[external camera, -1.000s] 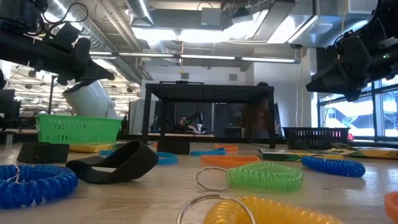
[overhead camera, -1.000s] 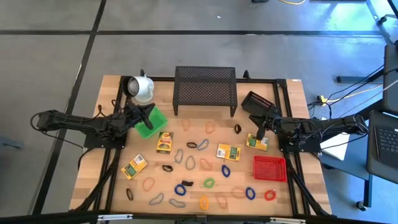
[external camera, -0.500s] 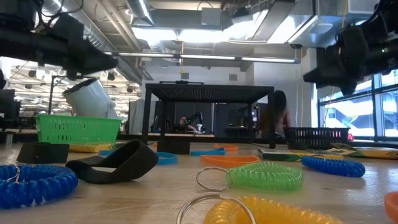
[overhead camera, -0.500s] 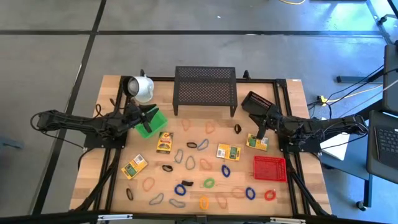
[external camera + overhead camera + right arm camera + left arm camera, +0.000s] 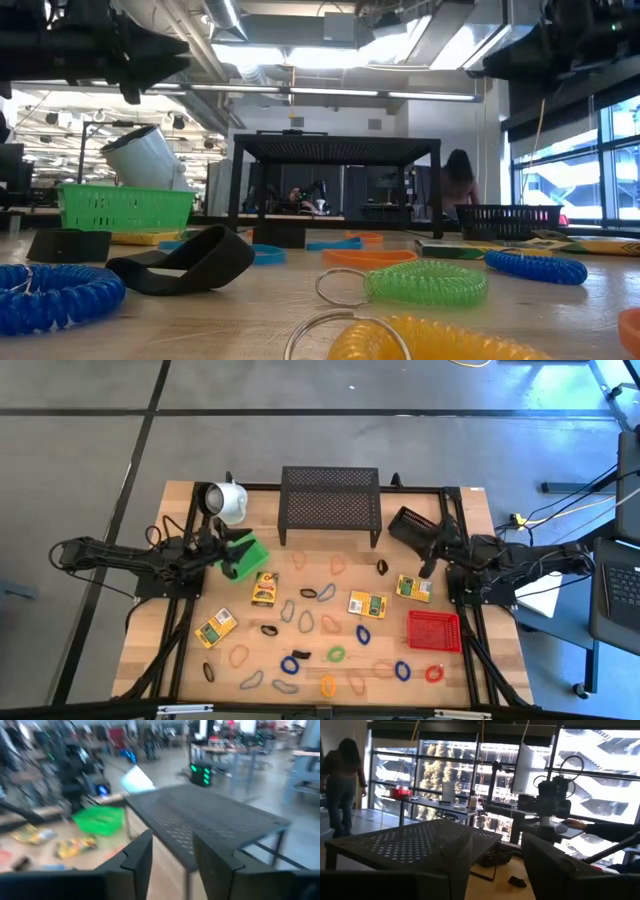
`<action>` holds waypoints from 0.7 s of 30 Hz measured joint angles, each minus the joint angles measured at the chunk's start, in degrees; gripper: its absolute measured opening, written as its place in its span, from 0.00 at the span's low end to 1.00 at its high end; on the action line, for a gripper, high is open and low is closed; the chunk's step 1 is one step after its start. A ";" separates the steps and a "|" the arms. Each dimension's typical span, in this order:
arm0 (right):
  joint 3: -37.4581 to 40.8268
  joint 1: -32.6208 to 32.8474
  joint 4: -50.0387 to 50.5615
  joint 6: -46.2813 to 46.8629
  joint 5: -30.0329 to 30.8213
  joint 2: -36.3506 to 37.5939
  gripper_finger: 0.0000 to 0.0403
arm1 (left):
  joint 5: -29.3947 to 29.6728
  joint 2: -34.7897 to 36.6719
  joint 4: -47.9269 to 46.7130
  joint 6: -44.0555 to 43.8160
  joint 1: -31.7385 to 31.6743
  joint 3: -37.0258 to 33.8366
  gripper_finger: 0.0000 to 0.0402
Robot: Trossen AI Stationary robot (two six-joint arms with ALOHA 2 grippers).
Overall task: Pick & Place Office Desk Supplies
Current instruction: Put the crayon box into the black bin
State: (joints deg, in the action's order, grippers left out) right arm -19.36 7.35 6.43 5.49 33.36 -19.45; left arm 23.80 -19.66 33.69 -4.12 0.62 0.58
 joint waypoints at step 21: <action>-19.73 -7.81 52.02 33.04 -6.21 -30.45 0.43 | 2.22 0.00 1.27 0.73 0.00 0.00 0.41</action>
State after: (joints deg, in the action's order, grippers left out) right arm -39.09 -0.46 58.46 38.53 27.16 -49.90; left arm 26.02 -19.66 34.96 -3.39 0.62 0.58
